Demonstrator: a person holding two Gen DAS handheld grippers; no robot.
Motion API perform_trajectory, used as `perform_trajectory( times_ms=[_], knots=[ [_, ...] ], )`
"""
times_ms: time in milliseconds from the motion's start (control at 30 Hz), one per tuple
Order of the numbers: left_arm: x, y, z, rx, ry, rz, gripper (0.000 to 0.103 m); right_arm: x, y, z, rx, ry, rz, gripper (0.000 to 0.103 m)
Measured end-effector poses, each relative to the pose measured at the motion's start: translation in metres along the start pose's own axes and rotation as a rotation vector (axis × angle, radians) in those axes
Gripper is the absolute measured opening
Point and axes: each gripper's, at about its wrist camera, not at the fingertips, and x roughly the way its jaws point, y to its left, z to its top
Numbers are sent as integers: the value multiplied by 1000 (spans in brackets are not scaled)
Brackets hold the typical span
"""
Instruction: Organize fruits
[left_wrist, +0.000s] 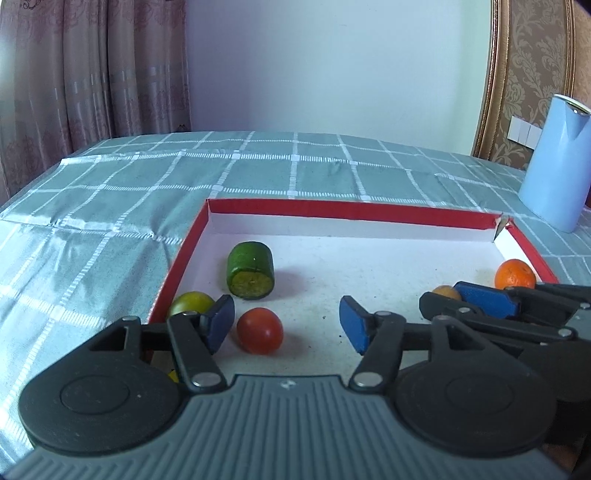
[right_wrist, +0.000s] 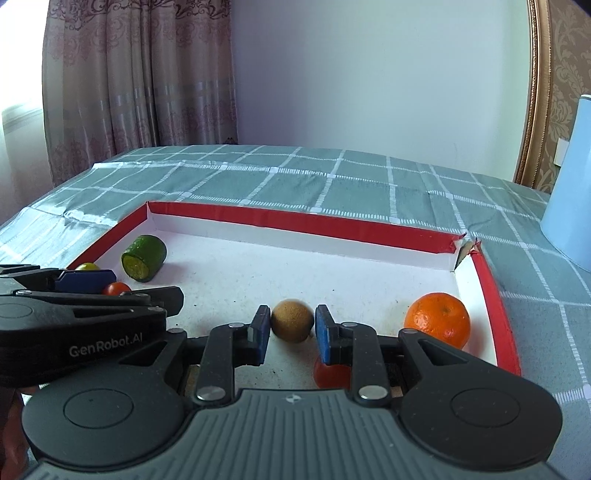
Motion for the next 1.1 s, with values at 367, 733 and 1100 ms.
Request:
perform_trajectory(
  times_ms=[367, 733, 1100],
  knots=[
    [-3, 2, -2, -7, 0, -39, 73, -6, -10, -3, 60, -16, 7, 25],
    [-19, 8, -9, -24, -14, -93, 79, -25, -14, -11, 66, -71, -45, 56],
    [-47, 6, -22, -11, -91, -98, 99, -48, -23, -16, 128, -127, -59, 72]
  ],
)
